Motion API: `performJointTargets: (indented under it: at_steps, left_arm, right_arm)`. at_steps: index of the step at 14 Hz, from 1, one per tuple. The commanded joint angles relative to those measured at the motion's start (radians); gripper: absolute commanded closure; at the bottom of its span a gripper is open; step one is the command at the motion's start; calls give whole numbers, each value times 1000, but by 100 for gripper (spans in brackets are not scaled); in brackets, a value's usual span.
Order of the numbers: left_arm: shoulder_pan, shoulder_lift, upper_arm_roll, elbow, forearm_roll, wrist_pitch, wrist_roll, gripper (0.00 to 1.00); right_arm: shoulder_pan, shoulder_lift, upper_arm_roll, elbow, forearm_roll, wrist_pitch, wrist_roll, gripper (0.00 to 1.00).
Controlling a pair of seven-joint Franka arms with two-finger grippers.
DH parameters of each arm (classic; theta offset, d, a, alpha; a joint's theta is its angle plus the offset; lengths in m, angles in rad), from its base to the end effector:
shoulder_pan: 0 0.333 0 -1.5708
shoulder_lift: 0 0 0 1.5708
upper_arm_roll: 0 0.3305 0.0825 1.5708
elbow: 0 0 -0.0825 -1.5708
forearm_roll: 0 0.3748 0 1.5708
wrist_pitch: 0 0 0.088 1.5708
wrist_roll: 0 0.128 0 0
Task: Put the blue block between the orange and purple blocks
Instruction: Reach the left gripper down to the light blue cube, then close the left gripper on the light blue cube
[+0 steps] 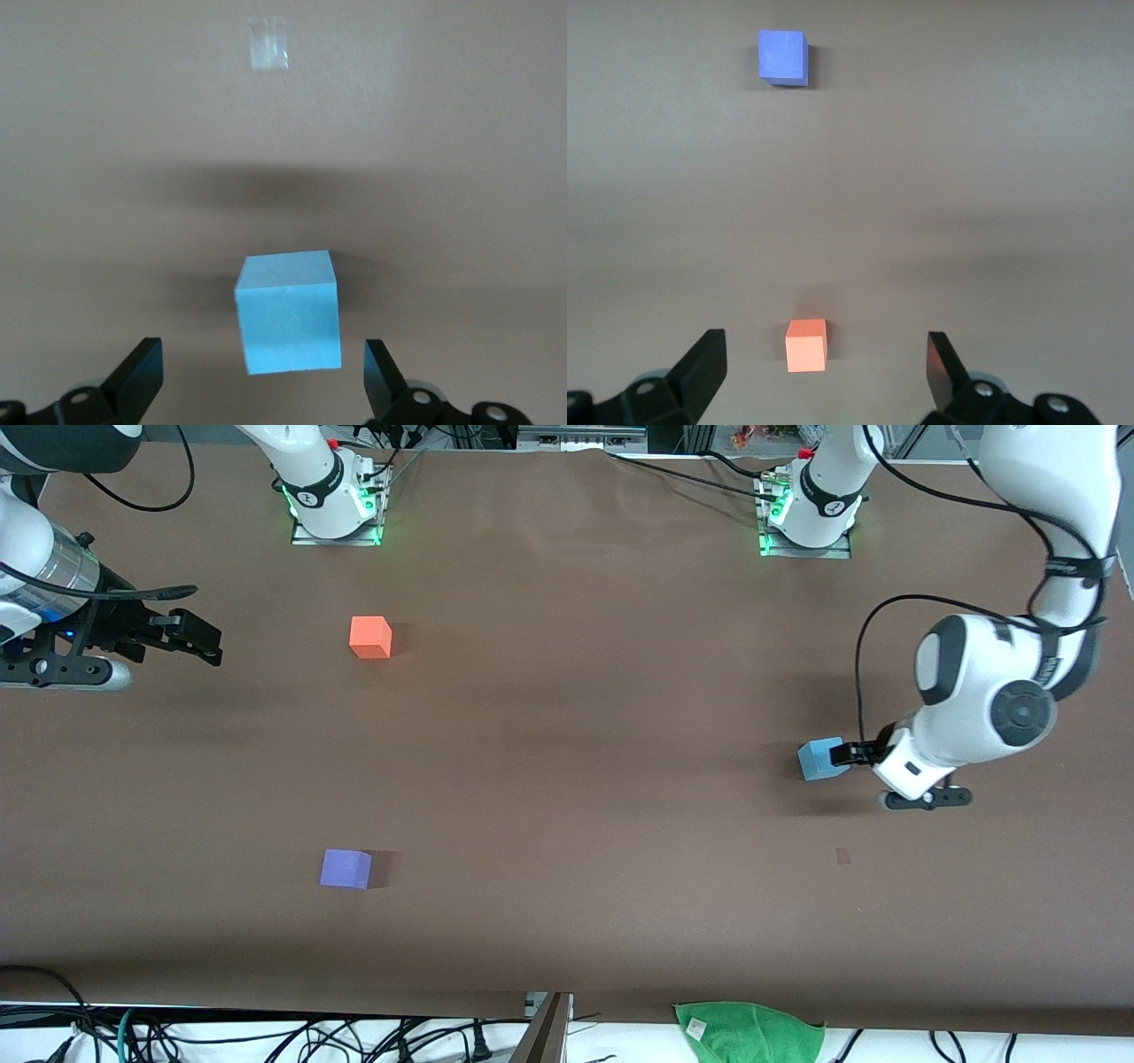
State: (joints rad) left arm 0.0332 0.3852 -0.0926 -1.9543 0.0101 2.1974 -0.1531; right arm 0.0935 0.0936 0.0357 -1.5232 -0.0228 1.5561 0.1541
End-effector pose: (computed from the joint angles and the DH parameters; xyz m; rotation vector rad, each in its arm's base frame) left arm 0.5956 -0.0331 0.2688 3.1180 0.1428 -0.2228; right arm 0.5670 0.0698 0.5865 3.1123 -0.0383 -0.0892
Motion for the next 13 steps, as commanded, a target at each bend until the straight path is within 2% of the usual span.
performJointTargets:
  at_steps: [1, 3, 8, 9, 11, 12, 13]
  left_arm:
    - [-3, -48, -21, -138, -15, 152, -23, 0]
    - [-3, -26, -21, -164, -13, 203, -23, 0]
    - [-10, 20, -21, -163, 4, 206, -22, 0]
    - [-12, 29, -21, -161, 5, 215, -20, 3]
    - [-10, 46, -19, -150, 7, 222, -20, 55]
    - [-10, 47, -18, -146, 7, 222, -19, 69]
    - [-9, 49, -18, -134, 7, 222, -16, 78]
  right_arm:
    - [-3, -6, 3, 6, -17, -7, -1, 0]
    - [-3, -6, 3, 6, -17, -5, -1, 0]
    - [-3, -8, 1, 6, -17, -4, -1, 0]
    - [-1, -6, 3, 6, -17, -4, -1, 0]
    - [-1, -8, 3, 6, -17, -5, -1, 0]
    - [-3, -6, 3, 6, -17, -7, -1, 0]
    - [-3, -6, 1, 5, -17, -7, -1, 0]
